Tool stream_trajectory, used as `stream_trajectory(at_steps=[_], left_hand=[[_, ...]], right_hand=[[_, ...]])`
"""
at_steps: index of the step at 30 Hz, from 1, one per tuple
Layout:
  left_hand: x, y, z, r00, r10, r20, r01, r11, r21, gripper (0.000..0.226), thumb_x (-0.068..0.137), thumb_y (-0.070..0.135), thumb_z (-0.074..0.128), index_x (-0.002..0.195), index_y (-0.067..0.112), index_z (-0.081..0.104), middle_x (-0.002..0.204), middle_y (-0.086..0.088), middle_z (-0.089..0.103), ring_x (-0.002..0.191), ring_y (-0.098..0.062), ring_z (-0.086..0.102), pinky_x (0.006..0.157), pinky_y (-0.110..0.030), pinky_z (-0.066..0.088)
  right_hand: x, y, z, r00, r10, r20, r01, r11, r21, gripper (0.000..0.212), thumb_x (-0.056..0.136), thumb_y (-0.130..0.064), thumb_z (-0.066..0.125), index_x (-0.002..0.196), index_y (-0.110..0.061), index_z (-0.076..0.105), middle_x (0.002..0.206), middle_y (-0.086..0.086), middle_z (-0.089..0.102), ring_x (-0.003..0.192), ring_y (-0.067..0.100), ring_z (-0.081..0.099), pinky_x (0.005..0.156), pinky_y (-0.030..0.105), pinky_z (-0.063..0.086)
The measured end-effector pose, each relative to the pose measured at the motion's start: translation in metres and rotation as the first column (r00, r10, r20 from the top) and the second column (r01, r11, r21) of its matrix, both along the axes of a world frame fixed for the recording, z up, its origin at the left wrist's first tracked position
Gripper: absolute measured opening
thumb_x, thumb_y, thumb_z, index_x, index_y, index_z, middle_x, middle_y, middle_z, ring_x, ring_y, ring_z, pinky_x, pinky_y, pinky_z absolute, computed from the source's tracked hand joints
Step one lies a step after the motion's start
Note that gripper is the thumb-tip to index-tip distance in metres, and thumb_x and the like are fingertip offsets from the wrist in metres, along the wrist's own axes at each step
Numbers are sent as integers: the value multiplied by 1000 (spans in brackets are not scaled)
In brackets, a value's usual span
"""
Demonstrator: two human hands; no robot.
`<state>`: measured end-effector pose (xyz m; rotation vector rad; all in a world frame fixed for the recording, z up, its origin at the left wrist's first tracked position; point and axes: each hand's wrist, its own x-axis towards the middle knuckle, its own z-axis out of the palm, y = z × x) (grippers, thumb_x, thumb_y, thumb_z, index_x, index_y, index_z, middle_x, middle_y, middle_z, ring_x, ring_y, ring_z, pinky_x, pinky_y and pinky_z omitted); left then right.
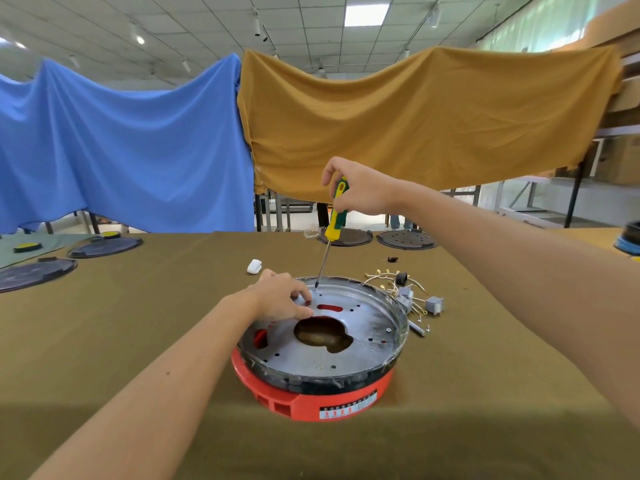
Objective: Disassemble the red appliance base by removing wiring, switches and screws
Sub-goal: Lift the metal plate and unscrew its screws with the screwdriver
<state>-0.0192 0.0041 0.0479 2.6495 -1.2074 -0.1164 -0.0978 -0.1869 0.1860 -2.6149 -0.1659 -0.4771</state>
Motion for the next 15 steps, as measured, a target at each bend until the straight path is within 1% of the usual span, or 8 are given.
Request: stream_trajectory(at_steps=[2,4,6,8,10,12,13,15], left_hand=[[0,1,0,999,17,-28,-17,999,-27,39,91,50,60,127,34,58,122,2,56,118,-17,29,108,-47,33],[-1,1,-1,996,48,-78,-55,993,-100,42,90,47,64,127,31,55,120,4,60,122,-17,40,108,-46,38],[-4,2,1,992,84,-93,-100,976,-192,41,89,43,66,125,29,55,115,8,61,117,-16,50,104,-43,44],[-7,3,2,992,107,-60,-119,955,-273,33,90,40,66,119,27,58,107,11,63,108,-13,57,98,-37,48],[-9,6,3,993,113,-30,-116,926,-359,17,90,35,68,104,28,65,98,12,67,100,-10,62,88,-29,51],[-10,9,4,993,115,-34,-118,894,-433,3,89,29,70,91,28,68,91,11,69,92,-9,65,75,-18,49],[-10,12,5,993,111,-45,-119,883,-454,2,89,27,71,89,27,69,89,9,70,90,-8,65,70,-15,48],[-12,16,5,994,86,-67,-108,883,-457,6,87,26,73,92,24,71,89,8,71,86,-6,65,68,-13,47]], right_hand=[[-3,-2,1,1000,1,2,-2,999,45,38,84,2,63,116,-12,48,113,18,60,78,22,57,78,48,55],[-5,-4,1,1000,9,6,-9,995,104,37,84,3,63,115,-12,48,113,20,60,81,25,60,82,50,56],[-8,-8,-1,1000,6,24,-10,985,172,37,85,4,63,116,-10,48,113,23,60,85,26,63,82,50,58],[-11,-14,-5,999,-20,38,10,971,240,37,86,4,63,117,-8,48,116,26,59,91,33,66,84,50,58],[-13,-21,-12,998,-39,42,24,948,316,36,88,4,64,117,-9,48,120,29,56,98,37,68,84,45,60],[-15,-27,-20,998,-47,43,26,923,384,33,89,3,64,114,-10,48,120,29,57,94,31,69,80,36,62],[-16,-30,-24,998,-53,44,31,911,411,31,89,3,64,111,-12,49,120,28,57,92,28,69,78,33,62],[-17,-34,-32,997,-68,47,39,886,462,30,89,2,65,106,-17,49,121,26,56,91,26,69,76,31,61]])
